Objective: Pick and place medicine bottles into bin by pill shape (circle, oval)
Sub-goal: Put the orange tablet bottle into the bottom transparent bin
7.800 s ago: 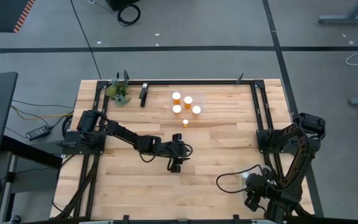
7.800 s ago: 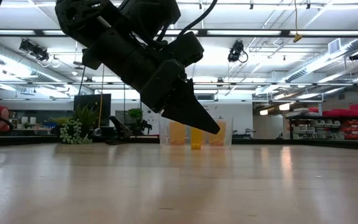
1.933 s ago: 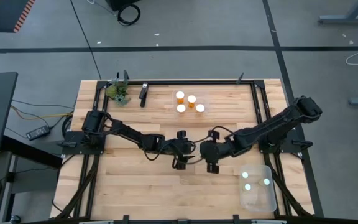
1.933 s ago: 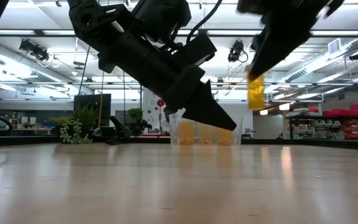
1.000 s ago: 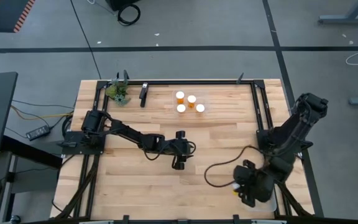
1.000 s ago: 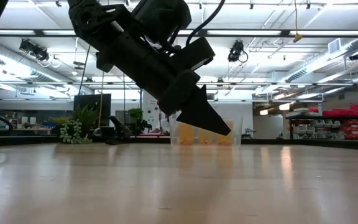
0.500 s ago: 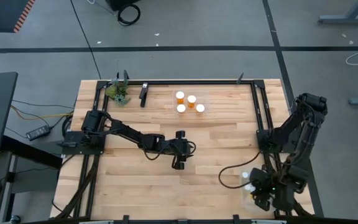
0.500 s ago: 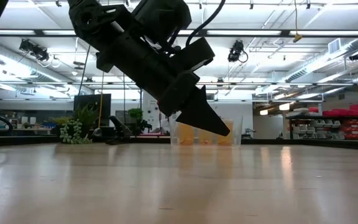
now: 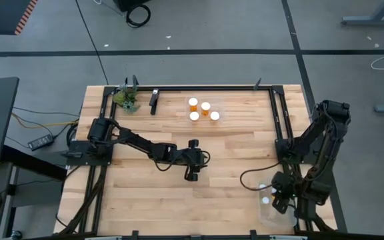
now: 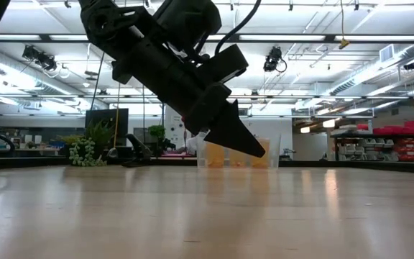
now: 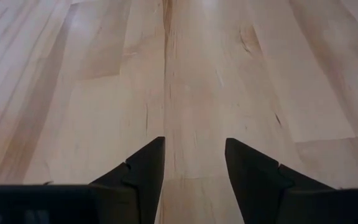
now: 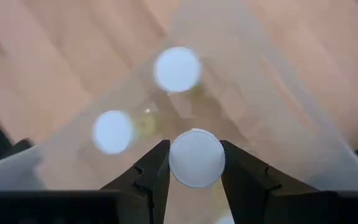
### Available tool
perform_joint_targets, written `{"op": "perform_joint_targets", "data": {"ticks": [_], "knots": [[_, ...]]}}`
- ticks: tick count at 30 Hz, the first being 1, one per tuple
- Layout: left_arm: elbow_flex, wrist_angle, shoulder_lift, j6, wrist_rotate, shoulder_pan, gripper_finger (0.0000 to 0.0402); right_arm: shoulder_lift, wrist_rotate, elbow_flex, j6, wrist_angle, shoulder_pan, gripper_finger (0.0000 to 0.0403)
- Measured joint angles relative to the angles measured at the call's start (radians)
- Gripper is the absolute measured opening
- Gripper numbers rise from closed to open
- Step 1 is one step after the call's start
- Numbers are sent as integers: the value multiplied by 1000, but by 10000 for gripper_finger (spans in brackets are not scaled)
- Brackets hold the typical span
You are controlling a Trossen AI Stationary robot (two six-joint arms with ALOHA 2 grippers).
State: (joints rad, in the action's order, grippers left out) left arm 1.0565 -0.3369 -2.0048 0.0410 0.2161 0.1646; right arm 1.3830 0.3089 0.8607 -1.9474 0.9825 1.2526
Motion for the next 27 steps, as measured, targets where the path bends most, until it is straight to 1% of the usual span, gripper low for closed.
{"op": "perform_joint_targets", "data": {"ticks": [8, 16, 22, 27], "knots": [[0, 14, 0, 0, 0, 0, 174, 0, 48, -62, -81, -5, -11, 138], [0, 14, 0, 0, 0, 0, 176, 1, 45, -66, -32, -15, -40, 138], [0, 15, 0, 0, 0, 0, 176, 2, 42, -66, -36, -14, -40, 138], [0, 15, 0, 0, 0, 0, 172, 38, 41, -66, -37, -25, -40, 138]]}}
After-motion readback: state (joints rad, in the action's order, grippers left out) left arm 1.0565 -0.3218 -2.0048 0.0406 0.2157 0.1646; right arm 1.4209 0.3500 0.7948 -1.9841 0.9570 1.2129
